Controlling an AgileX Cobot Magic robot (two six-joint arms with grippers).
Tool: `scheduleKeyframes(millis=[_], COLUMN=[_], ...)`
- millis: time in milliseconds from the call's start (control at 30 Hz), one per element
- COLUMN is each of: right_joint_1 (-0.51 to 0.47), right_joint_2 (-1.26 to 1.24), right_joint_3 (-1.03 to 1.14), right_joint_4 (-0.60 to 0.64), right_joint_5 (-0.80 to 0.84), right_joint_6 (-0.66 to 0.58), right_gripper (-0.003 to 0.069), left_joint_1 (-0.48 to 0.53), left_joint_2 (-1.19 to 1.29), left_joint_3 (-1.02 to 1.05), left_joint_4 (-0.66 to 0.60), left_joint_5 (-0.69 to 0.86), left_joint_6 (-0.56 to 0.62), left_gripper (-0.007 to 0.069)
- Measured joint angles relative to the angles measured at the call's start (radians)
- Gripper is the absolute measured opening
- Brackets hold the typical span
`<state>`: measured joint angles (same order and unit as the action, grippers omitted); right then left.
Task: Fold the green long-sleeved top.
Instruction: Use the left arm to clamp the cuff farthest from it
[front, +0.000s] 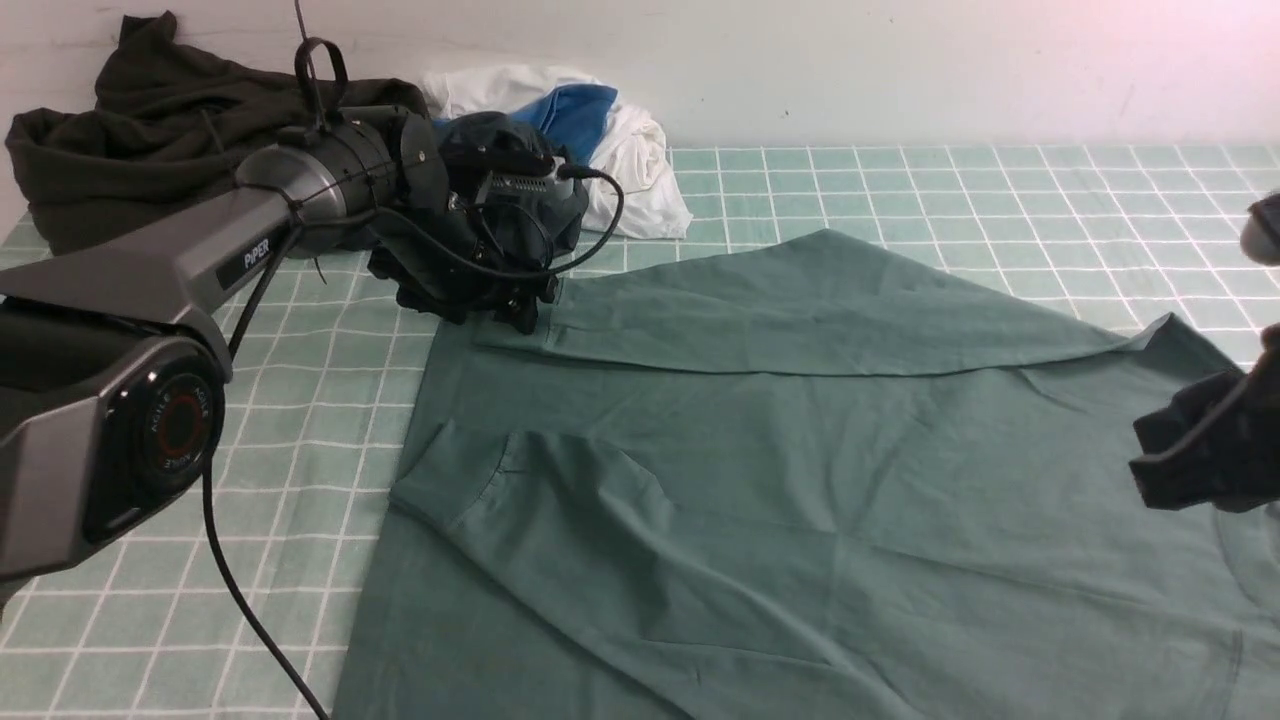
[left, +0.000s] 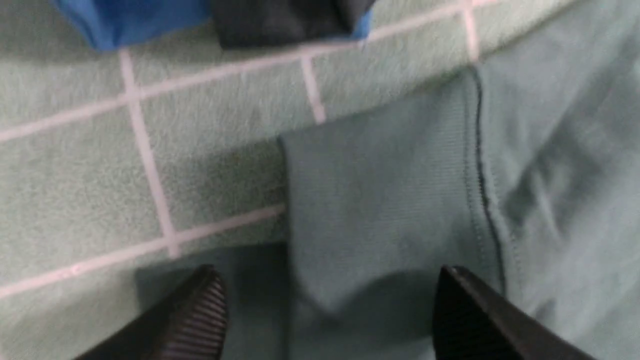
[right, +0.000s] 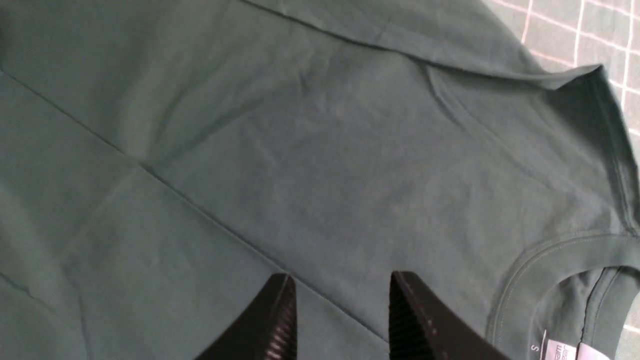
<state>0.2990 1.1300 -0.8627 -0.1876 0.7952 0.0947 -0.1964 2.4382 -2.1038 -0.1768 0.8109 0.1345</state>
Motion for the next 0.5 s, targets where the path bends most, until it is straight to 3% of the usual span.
scheduleKeyframes(millis=[67,267,300,333,400,500], right_joint_1=[0.0,0.0,0.0,0.0,0.0,0.0], right_joint_2=[0.015,0.036,0.036,0.036,0.036,0.036], right_joint_3=[0.0,0.0,0.0,0.0,0.0,0.0], right_joint_4=[0.0,0.0,0.0,0.0,0.0,0.0], right_joint_5=[0.004,0.006,0.006,0.006,0.006,0.006], right_joint_6=[0.0,0.003,0.003,0.003,0.003,0.003], right_gripper=[0.0255,0.0255,0.0255,0.0255,0.0255,0.0255], left_joint_1=[0.0,0.0,0.0,0.0,0.0,-0.001], left_joint_2=[0.004,0.004,0.004,-0.003,-0.016,-0.067], left_joint_3=[-0.002,-0.004,-0.004,-0.004,-0.004,-0.004], left_joint_4=[-0.006,-0.051,-0.053,-0.057,-0.059,-0.063], left_joint_5=[-0.001,0.019,0.021,0.036,0.061,0.134], left_joint_6=[0.007,0.067,0.07,0.079,0.081,0.082], left_gripper=[0.047,0.0162,0.0151,0.0075,0.0028,0.0016])
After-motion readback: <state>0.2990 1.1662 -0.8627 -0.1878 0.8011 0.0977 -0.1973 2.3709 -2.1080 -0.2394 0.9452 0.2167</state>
